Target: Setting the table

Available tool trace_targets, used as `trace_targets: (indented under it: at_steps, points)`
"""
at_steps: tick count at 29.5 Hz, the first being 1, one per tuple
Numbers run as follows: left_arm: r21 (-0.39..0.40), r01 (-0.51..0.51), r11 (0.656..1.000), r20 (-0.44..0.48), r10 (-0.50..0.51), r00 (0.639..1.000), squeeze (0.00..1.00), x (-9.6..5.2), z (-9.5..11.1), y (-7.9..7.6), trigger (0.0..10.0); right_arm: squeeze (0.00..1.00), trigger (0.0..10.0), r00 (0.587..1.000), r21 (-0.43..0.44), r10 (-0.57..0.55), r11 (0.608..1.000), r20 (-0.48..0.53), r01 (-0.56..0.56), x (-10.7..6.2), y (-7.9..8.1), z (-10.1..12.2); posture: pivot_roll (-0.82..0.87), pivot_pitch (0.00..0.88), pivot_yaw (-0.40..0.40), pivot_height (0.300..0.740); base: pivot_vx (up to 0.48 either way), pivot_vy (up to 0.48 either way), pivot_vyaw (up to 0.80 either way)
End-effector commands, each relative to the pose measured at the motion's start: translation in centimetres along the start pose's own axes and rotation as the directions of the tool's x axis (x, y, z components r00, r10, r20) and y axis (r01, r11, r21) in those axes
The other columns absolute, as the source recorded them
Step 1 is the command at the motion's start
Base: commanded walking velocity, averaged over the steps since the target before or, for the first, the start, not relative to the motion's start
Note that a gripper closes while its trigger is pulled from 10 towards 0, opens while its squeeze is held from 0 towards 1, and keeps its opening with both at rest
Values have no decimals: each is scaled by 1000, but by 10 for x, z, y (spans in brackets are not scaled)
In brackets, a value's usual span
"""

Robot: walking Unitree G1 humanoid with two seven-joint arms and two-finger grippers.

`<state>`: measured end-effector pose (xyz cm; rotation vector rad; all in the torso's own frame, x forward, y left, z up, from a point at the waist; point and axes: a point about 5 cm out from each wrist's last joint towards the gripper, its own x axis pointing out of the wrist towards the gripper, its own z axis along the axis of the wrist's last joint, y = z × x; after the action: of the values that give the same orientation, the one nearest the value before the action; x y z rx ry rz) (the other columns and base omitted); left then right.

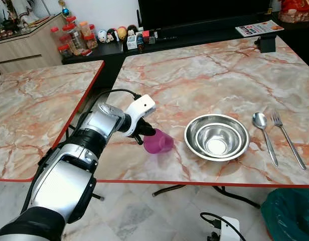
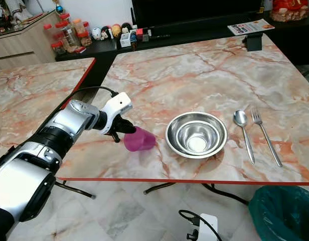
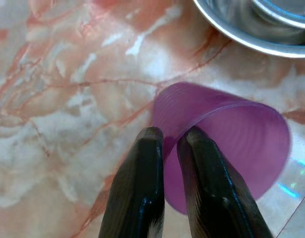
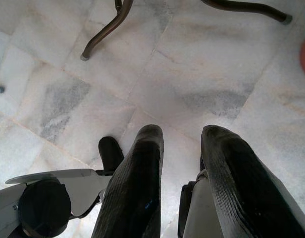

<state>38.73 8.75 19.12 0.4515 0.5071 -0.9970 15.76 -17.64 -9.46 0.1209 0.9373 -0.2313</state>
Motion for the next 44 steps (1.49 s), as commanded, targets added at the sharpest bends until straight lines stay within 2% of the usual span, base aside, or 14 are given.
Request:
trace_targets:
  at_steps: [1, 7, 14, 29, 39, 44]
  points:
    - [21, -23, 1000, 8, 22, 1000, 0, -10, 9, 7, 10000, 0, 10000, 1000, 11, 14, 1000, -17, -14, -2, 7, -7, 19, 0, 220, 740, 0, 0, 0]
    - [-41, -22, 999, 84, 25, 996, 0, -4, 11, 3, 10000, 0, 10000, 1000, 19, 15, 1000, -20, -15, -2, 8, -8, 15, 0, 228, 740, 0, 0, 0]
    - [-75, -14, 997, 77, 20, 997, 0, 1, 6, -3, 10000, 0, 10000, 1000, 27, 14, 1000, -22, -13, -2, 9, -9, 16, 0, 230, 740, 0, 0, 0]
    - [-118, -75, 990, 91, 86, 992, 0, 4, -2, -2, 10000, 0, 10000, 1000, 25, 8, 1000, -23, -7, -2, 6, -9, 19, 0, 218, 740, 0, 0, 0]
    - [-157, -156, 975, 146, 179, 973, 0, 1, 5, 4, 10000, 0, 10000, 1000, 16, 10, 1000, -22, -10, -2, 5, -8, 19, 0, 212, 740, 0, 0, 0]
    - [-159, -161, 974, 149, 185, 971, 0, 2, 6, 4, 10000, 0, 10000, 1000, 17, 9, 1000, -23, -8, -2, 5, -8, 18, 0, 211, 740, 0, 0, 0]
